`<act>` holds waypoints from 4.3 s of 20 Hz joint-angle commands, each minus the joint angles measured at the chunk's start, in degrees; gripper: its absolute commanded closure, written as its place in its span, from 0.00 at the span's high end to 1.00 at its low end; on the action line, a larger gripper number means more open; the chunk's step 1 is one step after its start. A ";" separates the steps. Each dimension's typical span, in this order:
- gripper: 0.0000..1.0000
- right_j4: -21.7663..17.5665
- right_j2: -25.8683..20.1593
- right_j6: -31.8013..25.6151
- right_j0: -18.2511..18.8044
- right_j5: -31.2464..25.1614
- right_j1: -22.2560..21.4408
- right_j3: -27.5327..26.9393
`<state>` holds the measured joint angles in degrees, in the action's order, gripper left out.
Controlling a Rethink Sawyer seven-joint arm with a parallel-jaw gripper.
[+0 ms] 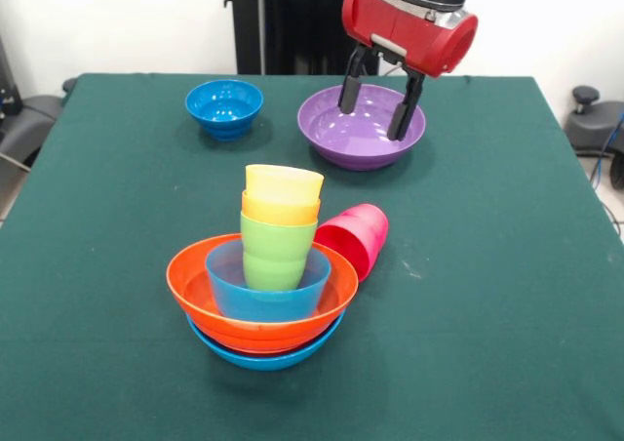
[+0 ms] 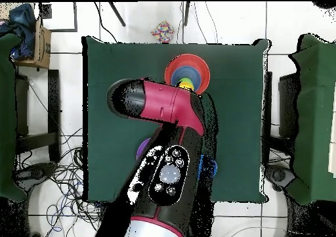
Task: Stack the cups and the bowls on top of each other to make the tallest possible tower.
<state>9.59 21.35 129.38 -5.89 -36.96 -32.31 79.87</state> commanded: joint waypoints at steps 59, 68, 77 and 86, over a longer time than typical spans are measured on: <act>1.00 3.97 1.21 13.63 -5.28 -9.90 3.78 2.15; 1.00 6.02 1.72 16.25 -7.94 -6.83 4.87 4.87; 1.00 7.03 0.14 12.77 -7.54 -3.34 4.73 5.91; 1.00 6.44 1.03 13.08 -8.15 1.49 5.31 5.86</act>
<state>16.00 26.64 131.65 -12.99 -38.57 -30.99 82.37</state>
